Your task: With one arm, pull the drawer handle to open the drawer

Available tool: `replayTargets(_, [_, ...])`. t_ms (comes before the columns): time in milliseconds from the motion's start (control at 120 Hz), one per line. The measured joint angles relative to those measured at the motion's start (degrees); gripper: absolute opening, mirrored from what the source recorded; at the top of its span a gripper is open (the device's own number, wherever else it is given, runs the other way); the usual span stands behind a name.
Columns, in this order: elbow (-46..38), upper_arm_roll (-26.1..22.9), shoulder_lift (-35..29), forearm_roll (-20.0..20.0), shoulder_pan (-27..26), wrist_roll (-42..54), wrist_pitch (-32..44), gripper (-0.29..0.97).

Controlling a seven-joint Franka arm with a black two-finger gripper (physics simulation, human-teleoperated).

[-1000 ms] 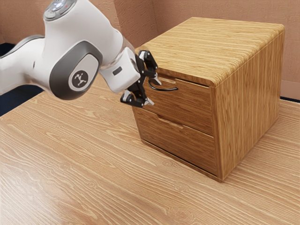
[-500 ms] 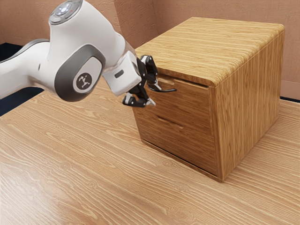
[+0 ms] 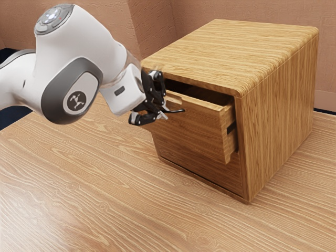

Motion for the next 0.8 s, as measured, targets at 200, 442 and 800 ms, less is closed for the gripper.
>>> replayTargets(200, [-6.1,0.0,-5.9,-0.9,0.0,0.0,0.0,-0.09])
replayTargets(442, [-12.1,-0.3,-13.0,-2.4,0.4,0.0,-0.8,-0.12])
replayTargets(800, [-16.3,0.0,-19.2,-3.9,-0.4,0.0,-4.1,-0.11])
